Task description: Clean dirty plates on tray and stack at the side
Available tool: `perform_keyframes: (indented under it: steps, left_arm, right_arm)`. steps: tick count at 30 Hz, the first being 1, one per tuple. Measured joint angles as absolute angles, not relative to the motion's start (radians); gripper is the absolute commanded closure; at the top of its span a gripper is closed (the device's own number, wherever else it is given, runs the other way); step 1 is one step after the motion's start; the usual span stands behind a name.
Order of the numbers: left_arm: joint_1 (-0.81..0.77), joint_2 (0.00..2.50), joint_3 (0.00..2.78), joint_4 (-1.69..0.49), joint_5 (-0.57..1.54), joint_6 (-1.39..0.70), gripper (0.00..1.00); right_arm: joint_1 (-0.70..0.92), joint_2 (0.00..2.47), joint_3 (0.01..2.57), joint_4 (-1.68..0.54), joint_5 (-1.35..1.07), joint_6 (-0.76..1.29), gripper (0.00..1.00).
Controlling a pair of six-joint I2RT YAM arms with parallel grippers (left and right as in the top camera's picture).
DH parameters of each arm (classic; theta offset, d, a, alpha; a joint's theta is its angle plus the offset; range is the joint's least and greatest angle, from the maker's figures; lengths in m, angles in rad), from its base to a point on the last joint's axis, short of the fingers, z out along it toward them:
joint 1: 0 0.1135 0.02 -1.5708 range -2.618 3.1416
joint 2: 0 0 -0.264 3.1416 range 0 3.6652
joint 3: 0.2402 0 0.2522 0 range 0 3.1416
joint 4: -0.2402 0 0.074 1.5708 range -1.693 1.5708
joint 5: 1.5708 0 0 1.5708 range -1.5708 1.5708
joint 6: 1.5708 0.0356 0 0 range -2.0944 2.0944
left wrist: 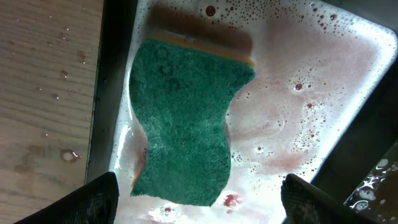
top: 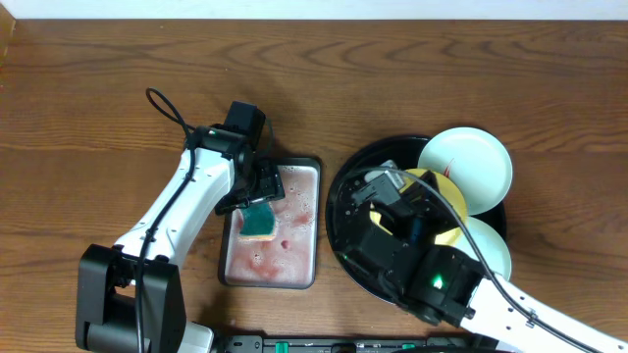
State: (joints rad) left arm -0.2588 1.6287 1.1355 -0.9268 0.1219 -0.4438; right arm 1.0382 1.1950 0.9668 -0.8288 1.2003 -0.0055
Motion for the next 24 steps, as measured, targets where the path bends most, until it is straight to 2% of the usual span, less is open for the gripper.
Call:
perform_keyframes:
  steps: [2,3,4,5,6,9,14,17,21,24]
  left_arm:
    - [-0.259,1.629,1.135,-0.927,0.121,-0.444,0.16]
    - [-0.259,1.629,1.135,-0.926,0.121,-0.444,0.16]
    - [-0.259,1.629,1.135,-0.926,0.122,-0.444,0.16]
    - [-0.259,1.629,1.135,-0.926,0.121,-0.444,0.16]
    - [-0.259,1.629,1.135,-0.927,0.122,-0.444,0.16]
    - [-0.259,1.629,1.135,-0.927,0.121,-0.444,0.16]
    - [-0.259,1.629,1.135,-0.927,0.121,-0.444,0.16]
    - [-0.259,1.629,1.135,-0.927,0.122,-0.444,0.16]
    - [-0.259,1.629,1.135,-0.927,0.122,-0.444,0.16]
    - [-0.259,1.629,1.135,-0.927,0.122,-0.444,0.16]
  right_arm:
    - [1.008,1.195,0.968,-0.847,1.174,0.041,0.98]
    - [0.994,1.195,0.968,-0.855,1.151,0.065,0.92]
    - [0.97,1.195,0.968,-0.867,1.116,0.096,0.85]
    - [0.929,1.195,0.969,-0.883,1.052,0.141,0.62]
    - [0.866,1.195,0.97,-0.9,0.962,0.199,0.55]
    - [0.673,1.193,0.972,-0.922,0.681,0.279,0.45]
    - [0.333,1.193,0.972,-0.929,0.239,0.272,0.41]
    - [0.159,1.205,0.972,-0.944,0.004,0.224,0.45]
    - [0.015,1.263,0.969,-0.95,-0.164,0.194,0.46]
    - [-0.019,1.334,0.944,-0.945,-0.254,0.173,0.58]
